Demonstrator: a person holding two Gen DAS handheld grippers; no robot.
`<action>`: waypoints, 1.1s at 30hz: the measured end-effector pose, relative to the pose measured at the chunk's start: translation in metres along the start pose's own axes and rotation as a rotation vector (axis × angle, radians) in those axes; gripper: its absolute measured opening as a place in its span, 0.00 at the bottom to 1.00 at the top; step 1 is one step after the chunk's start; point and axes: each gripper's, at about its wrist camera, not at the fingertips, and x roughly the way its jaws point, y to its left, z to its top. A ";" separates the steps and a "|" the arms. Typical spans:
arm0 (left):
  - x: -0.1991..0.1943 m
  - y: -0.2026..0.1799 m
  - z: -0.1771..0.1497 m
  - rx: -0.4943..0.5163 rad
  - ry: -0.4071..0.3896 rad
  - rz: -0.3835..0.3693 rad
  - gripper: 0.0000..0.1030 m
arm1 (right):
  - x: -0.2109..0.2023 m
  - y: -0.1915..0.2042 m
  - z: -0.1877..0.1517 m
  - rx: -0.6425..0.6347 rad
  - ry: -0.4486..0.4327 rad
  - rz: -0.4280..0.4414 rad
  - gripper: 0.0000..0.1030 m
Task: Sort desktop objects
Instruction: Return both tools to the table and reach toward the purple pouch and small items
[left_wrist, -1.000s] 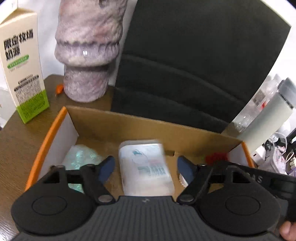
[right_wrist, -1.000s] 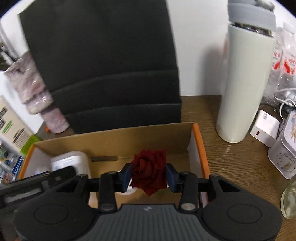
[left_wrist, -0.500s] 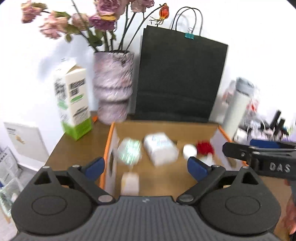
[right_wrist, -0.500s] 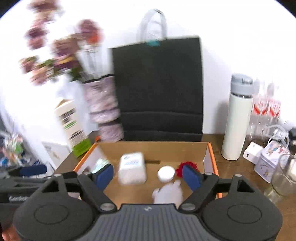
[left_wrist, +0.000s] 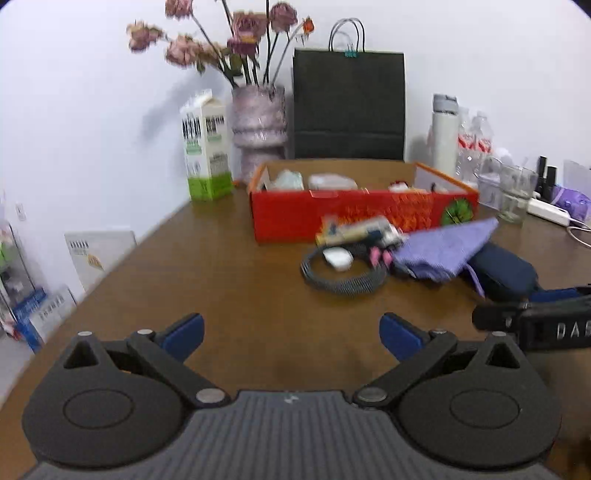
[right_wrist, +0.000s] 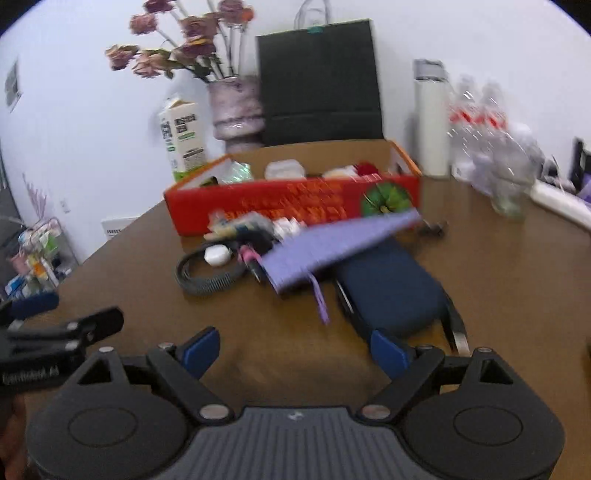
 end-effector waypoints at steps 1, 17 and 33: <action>0.000 0.001 -0.003 -0.018 0.012 -0.018 1.00 | -0.005 -0.001 -0.004 -0.006 -0.006 -0.018 0.86; 0.017 -0.004 -0.022 -0.001 0.143 -0.016 1.00 | -0.007 0.002 -0.022 -0.041 0.011 -0.022 0.89; 0.026 -0.005 0.007 0.017 0.070 -0.055 1.00 | 0.001 -0.014 0.012 0.030 0.003 0.027 0.88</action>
